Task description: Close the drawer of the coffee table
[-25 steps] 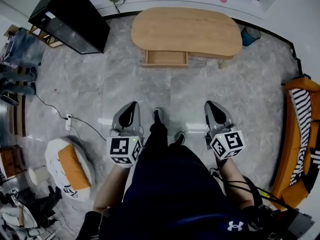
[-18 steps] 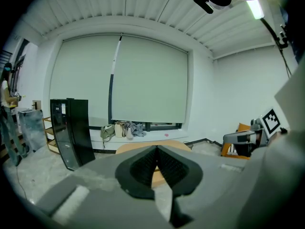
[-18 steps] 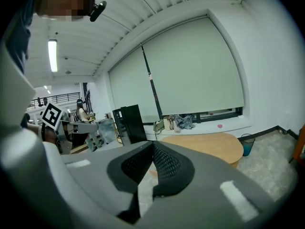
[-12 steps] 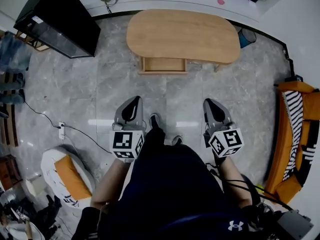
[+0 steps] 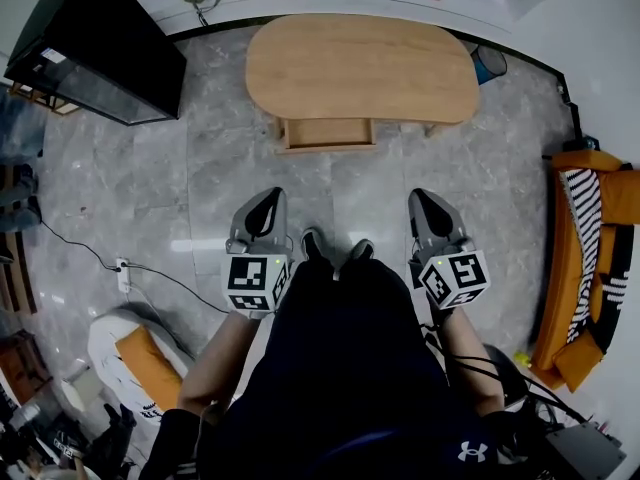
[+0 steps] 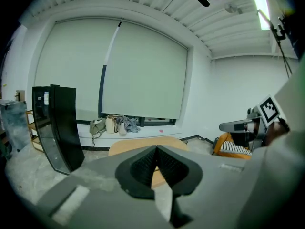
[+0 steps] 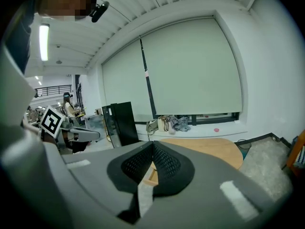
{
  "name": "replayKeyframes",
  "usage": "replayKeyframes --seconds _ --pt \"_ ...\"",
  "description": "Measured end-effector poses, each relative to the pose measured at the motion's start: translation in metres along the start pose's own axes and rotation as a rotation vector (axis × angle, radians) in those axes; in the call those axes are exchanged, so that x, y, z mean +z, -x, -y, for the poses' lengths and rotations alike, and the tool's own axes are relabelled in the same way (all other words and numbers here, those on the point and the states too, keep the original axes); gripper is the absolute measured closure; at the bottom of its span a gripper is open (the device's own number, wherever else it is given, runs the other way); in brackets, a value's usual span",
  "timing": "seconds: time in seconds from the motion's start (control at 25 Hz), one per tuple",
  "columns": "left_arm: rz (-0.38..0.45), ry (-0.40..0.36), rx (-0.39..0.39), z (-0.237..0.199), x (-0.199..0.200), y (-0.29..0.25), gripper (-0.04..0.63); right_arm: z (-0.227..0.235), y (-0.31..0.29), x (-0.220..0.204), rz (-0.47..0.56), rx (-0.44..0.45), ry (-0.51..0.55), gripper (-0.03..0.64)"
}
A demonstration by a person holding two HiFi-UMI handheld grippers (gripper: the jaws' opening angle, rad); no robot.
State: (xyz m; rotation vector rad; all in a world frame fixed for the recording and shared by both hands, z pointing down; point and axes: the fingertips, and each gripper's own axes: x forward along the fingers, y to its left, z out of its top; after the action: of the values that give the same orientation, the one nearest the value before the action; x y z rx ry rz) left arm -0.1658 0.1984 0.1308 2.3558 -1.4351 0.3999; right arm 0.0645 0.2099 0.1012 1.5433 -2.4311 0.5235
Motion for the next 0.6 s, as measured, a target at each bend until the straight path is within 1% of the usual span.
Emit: replayKeyframes --seconds 0.16,0.28,0.48,0.6 --pt "-0.016 -0.007 -0.003 -0.005 0.001 -0.017 0.594 0.013 -0.012 0.001 -0.014 -0.011 -0.012 0.615" --pt "-0.037 -0.011 0.0 -0.006 -0.001 -0.031 0.594 0.024 -0.024 -0.002 -0.021 -0.004 -0.026 0.615" --pt "-0.068 -0.039 0.033 -0.009 0.002 -0.056 0.594 0.047 -0.053 -0.008 -0.04 0.037 -0.057 0.615" --pt "-0.081 -0.043 0.056 -0.012 0.007 -0.077 0.594 0.064 -0.074 -0.004 -0.052 0.07 -0.065 0.615"
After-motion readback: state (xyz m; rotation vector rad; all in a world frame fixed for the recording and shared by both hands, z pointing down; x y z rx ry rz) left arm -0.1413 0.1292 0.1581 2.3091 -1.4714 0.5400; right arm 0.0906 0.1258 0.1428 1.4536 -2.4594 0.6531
